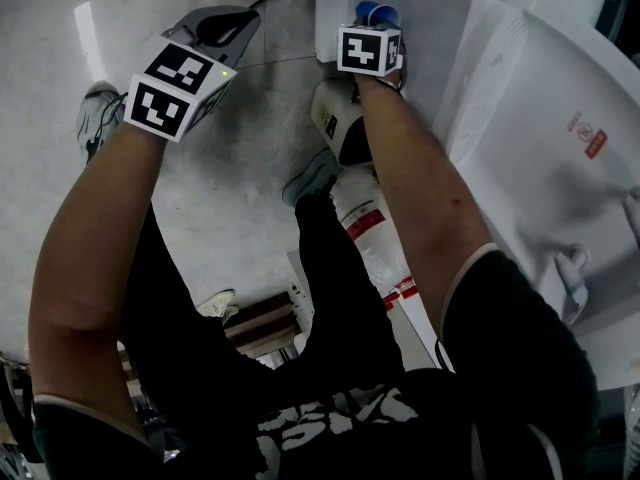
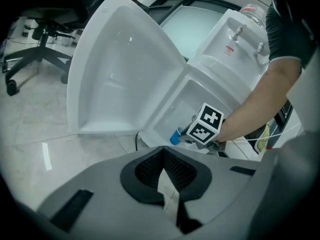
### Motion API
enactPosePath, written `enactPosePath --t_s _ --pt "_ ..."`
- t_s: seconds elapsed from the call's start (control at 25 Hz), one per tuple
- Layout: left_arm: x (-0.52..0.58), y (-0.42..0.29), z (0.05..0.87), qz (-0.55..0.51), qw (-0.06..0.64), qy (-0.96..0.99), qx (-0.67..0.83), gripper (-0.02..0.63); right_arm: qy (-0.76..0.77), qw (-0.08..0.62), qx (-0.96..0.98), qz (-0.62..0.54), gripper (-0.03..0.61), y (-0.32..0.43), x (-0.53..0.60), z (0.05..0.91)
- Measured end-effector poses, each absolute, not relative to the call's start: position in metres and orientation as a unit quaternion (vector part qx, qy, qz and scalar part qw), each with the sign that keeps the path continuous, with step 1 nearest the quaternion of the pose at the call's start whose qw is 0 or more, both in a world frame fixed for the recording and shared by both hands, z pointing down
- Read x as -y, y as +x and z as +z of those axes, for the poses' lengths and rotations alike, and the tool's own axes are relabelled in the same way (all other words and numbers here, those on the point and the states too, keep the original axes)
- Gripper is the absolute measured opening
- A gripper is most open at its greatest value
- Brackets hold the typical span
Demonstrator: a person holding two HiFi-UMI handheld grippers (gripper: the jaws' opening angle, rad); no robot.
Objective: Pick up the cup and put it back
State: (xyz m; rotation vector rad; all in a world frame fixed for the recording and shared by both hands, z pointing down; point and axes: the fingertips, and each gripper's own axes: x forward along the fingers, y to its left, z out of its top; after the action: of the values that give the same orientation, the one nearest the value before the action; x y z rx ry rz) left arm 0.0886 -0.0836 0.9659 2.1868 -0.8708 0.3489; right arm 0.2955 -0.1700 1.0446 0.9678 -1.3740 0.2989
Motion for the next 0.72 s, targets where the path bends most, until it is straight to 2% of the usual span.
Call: enactPosePath --t_s 0.36,0.6,0.72 --pt "0.084 0.079 0.965 0.134 0.375 0.849 0.349 0.008 0.433 0.659 0.602 0.126 0.052 0.296 0.171 1.043" --pt "0.080 0.080 0.959 0.130 0.378 0.848 0.348 0.009 0.433 0.651 0.609 0.131 0.124 0.284 0.164 1.035" --pt "0.076 0.079 0.951 0.130 0.379 0.848 0.349 0.009 0.430 0.645 0.616 0.140 0.127 0.271 0.152 1.026"
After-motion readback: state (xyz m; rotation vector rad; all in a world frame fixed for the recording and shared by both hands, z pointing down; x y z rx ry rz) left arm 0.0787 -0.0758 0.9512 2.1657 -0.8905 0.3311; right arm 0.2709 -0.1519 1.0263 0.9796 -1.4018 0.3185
